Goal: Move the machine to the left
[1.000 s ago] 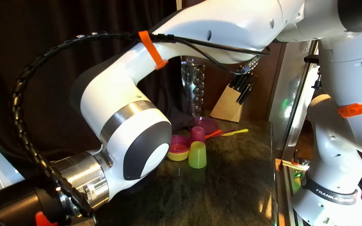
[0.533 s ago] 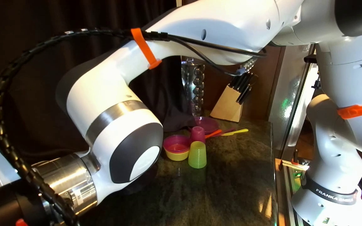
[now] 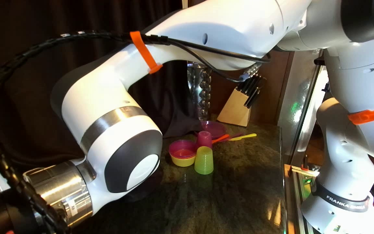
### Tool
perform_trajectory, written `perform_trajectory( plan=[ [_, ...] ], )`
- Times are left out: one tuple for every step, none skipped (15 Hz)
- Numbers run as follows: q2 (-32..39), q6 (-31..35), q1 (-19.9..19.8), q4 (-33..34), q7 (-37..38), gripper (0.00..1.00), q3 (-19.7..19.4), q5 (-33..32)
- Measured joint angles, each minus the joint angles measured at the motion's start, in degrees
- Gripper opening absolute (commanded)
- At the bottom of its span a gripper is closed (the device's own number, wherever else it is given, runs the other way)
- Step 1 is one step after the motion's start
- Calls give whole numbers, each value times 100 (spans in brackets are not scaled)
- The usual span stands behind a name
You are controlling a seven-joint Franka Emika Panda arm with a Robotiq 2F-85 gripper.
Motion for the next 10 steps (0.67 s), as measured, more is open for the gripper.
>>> perform_trajectory(
  plan=[
    [17,0,4,19,0,0,0,0],
    [22,0,6,24,0,0,0,0],
    [18,15,7,24,1,0,0,0],
    [-1,53,7,14,1,0,0,0],
    [-56,126,4,-30,5,0,-1,0],
    [-150,236,-10,-113,52,0,-1,0],
    [-287,337,-41,-242,115,0,-3,0],
    [-472,416,-90,-428,207,0,-7,0],
    [-708,464,-155,-662,311,0,-9,0],
    [-968,485,-233,-927,456,0,-10,-7]
  ],
)
